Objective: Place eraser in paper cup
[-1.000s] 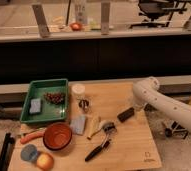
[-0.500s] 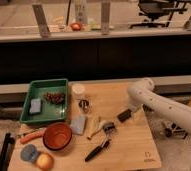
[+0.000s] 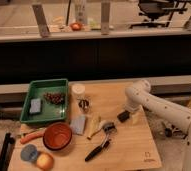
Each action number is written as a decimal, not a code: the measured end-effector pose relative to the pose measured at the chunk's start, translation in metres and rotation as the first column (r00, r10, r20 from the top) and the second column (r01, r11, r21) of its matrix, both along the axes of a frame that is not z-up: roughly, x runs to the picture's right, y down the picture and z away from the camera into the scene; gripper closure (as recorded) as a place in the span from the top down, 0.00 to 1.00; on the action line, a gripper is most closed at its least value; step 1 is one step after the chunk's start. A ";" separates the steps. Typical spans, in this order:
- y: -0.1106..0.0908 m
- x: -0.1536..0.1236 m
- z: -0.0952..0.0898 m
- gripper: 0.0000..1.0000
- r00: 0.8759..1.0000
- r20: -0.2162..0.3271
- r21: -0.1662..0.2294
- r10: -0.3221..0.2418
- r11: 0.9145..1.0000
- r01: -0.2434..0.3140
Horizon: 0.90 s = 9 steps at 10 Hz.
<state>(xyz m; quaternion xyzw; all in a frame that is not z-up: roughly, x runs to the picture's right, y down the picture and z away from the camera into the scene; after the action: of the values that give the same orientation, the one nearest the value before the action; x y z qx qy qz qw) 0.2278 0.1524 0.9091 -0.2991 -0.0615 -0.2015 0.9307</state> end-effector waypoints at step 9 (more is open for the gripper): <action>-0.005 -0.002 -0.009 0.00 1.000 0.004 0.001 -0.008 1.000 0.008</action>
<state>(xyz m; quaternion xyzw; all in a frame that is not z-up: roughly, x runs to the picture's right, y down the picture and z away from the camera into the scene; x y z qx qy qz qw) 0.2263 0.1470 0.9005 -0.2983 -0.0620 -0.2060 0.9299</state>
